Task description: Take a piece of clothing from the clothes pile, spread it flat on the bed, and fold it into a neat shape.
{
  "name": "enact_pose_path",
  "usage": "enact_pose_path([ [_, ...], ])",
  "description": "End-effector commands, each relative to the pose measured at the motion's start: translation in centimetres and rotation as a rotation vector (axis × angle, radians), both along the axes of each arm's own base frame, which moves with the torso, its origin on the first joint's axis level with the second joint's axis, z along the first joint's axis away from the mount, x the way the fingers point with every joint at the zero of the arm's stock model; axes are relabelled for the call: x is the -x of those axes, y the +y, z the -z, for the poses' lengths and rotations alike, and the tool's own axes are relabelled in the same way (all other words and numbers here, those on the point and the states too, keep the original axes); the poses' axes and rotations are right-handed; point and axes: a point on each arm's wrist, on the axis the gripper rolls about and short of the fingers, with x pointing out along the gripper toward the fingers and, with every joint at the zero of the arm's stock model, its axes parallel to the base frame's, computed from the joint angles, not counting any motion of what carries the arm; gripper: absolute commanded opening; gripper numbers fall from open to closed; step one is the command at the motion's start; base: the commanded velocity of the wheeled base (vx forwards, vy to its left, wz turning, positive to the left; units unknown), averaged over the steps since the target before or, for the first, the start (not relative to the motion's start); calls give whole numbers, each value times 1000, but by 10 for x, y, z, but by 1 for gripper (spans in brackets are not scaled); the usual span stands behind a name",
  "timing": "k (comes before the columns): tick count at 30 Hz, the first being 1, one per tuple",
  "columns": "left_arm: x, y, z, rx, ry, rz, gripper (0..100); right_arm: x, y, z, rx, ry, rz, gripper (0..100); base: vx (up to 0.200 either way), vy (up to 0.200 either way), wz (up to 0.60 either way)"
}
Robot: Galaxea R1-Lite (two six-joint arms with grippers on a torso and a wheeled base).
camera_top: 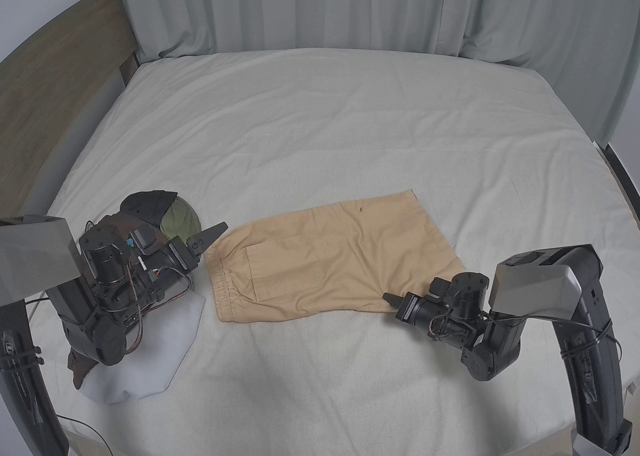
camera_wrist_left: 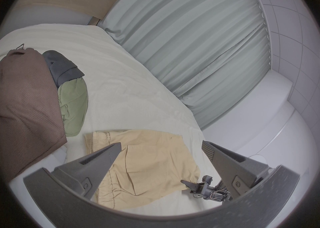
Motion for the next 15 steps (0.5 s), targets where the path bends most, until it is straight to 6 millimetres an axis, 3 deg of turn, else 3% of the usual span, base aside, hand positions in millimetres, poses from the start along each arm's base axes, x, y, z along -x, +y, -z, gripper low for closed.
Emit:
enact_pose_path([
  [1,1,-1,-1,0,0,3,100,14,-9,-17,-5,-15,6,0,0,0,0],
  [15,4,-4,2,-26,-3,16,100,64,-24,-37,38,87,-5,0,0,0,0],
])
